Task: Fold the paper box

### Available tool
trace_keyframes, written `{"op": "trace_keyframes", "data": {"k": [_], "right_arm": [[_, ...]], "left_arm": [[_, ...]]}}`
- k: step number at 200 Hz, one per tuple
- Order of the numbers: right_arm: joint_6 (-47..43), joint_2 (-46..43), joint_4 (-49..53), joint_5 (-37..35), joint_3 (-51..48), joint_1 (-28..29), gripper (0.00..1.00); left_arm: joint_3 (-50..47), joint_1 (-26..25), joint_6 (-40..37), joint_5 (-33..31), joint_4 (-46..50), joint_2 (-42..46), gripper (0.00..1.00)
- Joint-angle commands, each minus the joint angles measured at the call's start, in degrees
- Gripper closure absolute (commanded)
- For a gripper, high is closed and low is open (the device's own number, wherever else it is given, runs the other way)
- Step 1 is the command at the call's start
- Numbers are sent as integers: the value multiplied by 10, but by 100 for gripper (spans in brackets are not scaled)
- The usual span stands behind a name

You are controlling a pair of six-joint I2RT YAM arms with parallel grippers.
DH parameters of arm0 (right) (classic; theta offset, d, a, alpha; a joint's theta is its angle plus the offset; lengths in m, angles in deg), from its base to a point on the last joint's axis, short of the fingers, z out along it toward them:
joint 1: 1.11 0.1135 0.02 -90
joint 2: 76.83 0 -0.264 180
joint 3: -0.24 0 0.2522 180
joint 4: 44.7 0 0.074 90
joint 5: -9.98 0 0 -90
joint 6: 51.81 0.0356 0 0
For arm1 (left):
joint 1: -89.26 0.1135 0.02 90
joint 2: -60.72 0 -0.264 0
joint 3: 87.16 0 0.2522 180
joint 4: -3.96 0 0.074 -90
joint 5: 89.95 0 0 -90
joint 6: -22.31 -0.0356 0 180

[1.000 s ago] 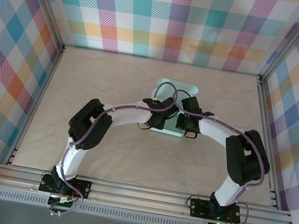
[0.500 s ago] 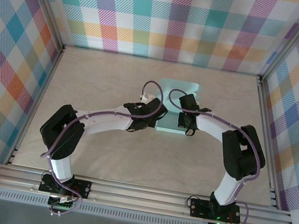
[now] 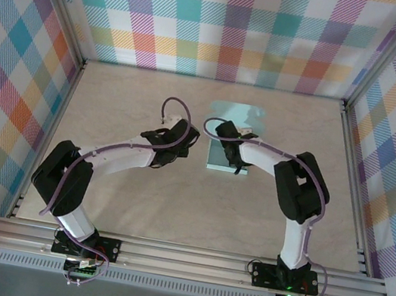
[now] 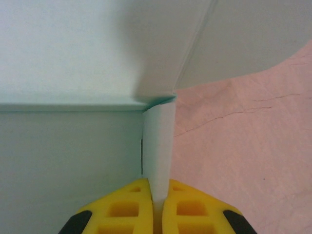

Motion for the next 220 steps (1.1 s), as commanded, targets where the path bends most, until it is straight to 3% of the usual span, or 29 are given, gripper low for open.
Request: {"op": "trace_keyframes", "data": {"k": [1,28,49,86,176,212,220], "right_arm": [[18,40,101,-62,10,8,100],[20,35,96,-57,6,7,100],[9,9,56,-13,-12,4,99],[0,-32,-5,58,-33,-3,84],[0,-75,-41,83,-52,-10,68],[-7,-102,-55,96,-66,-15,55],[-15,-111,-58,101,-69,-16,53]], "left_arm": [[-10,10,-1,11,-19,22,44],[-14,19,-4,22,-25,21,44],[-17,21,-5,29,-33,22,43],[-18,21,-12,46,-35,26,43],[-1,21,-34,51,-35,13,41],[1,27,-42,64,-64,9,40],[2,32,-45,73,-71,9,36]]}}
